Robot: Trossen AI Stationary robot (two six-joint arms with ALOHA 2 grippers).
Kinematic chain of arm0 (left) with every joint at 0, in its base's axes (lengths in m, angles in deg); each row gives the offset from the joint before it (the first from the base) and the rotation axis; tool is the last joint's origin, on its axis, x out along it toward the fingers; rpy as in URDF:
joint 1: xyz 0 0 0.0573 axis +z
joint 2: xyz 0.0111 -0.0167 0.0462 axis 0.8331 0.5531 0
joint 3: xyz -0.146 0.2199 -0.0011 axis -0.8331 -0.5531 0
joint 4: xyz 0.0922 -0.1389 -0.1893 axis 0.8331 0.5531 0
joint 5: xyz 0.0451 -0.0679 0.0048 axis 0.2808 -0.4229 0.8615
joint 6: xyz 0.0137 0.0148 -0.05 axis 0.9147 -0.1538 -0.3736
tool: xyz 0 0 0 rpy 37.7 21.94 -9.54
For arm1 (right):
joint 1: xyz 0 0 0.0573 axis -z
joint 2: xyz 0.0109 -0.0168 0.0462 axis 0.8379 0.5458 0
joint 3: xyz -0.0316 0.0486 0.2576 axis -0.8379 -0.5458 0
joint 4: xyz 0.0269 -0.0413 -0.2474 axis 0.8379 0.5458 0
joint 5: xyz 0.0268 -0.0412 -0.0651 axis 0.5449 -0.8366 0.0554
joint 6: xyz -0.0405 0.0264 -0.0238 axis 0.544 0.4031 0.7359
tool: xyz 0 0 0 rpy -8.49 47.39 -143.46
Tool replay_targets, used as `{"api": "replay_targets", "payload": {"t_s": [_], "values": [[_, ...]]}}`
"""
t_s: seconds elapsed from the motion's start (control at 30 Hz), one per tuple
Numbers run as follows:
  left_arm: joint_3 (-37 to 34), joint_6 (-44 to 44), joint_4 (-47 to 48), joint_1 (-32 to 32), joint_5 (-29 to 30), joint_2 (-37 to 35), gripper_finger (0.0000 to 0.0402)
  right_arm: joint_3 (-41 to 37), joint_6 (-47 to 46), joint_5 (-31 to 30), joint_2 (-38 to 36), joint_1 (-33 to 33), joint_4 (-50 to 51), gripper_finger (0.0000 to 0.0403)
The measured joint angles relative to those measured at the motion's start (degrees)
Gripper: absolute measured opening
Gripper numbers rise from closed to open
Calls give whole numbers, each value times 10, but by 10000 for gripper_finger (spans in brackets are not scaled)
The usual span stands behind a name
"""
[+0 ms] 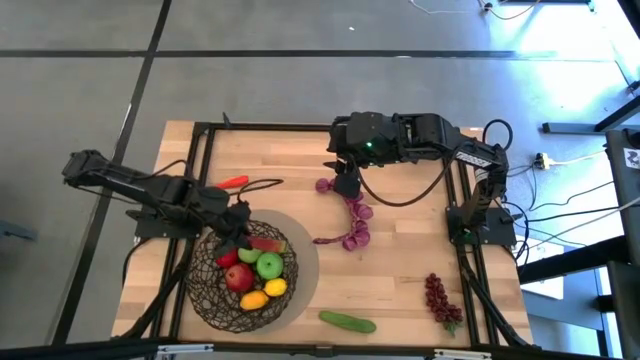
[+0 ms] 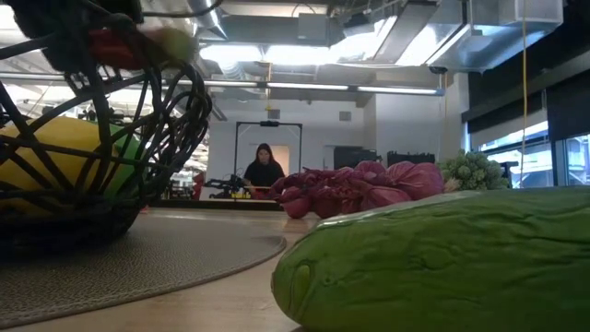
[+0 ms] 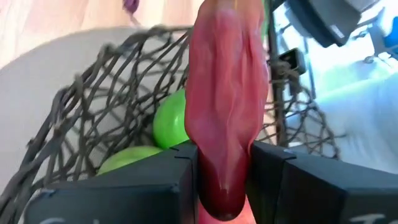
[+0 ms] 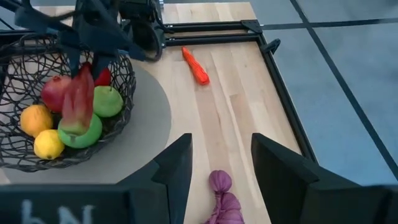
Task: Build produce basket
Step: Put the red chili pepper into the black wire basket
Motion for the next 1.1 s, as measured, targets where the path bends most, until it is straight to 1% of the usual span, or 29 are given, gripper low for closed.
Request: {"api": "replay_targets", "payload": {"t_s": [0.2, 0.3, 0.43, 0.73, 0.87, 1.1], "values": [[7, 0, 5, 0, -17, -1, 67, 0, 2, 0, 0, 0, 0, 158], [7, 2, 34, 0, 3, 4, 67, 0, 4, 0, 0, 0, 0, 158], [7, 58, 43, 0, 19, 18, 66, 0, 4, 0, 0, 0, 0, 158], [7, 200, 48, 0, 13, 68, 65, 0, 3, 0, 1, 0, -3, 158], [7, 234, 45, 0, 21, 96, 65, 0, 3, 0, 1, 0, -3, 158], [8, 253, 22, 0, 28, 129, 65, 0, 1, 0, 1, 0, -5, 158]]}}
